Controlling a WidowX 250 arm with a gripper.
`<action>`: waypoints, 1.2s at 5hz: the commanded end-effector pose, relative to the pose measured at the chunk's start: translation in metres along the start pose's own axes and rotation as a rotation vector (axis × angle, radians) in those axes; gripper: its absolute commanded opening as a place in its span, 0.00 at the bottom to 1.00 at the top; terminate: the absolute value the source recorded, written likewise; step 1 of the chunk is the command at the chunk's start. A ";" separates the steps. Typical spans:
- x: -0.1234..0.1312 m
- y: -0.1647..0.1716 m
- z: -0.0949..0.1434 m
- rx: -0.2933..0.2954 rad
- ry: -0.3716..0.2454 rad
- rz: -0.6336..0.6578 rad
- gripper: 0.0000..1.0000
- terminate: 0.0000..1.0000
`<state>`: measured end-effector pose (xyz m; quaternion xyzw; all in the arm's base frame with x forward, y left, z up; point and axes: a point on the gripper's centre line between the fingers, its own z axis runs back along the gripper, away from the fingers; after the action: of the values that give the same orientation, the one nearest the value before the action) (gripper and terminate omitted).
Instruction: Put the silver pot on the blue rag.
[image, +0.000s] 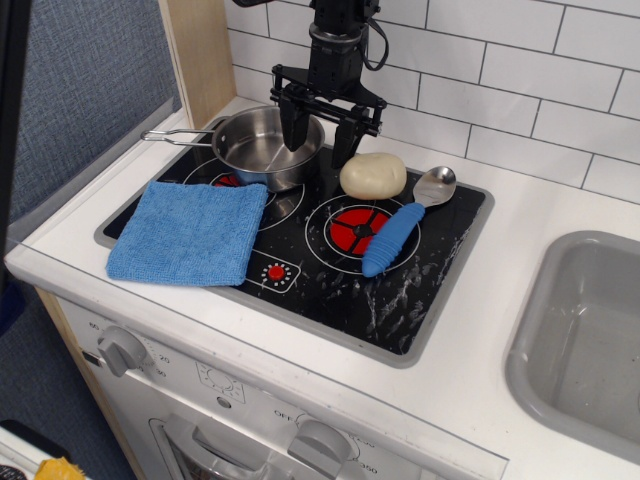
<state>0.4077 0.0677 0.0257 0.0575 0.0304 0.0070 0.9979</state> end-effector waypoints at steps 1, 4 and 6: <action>0.000 0.006 0.014 0.031 -0.030 -0.003 0.00 0.00; -0.023 0.011 0.063 0.006 -0.148 0.003 0.00 0.00; -0.078 0.009 0.121 0.007 -0.311 -0.026 0.00 0.00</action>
<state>0.3379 0.0586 0.1307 0.0539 -0.0892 -0.0171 0.9944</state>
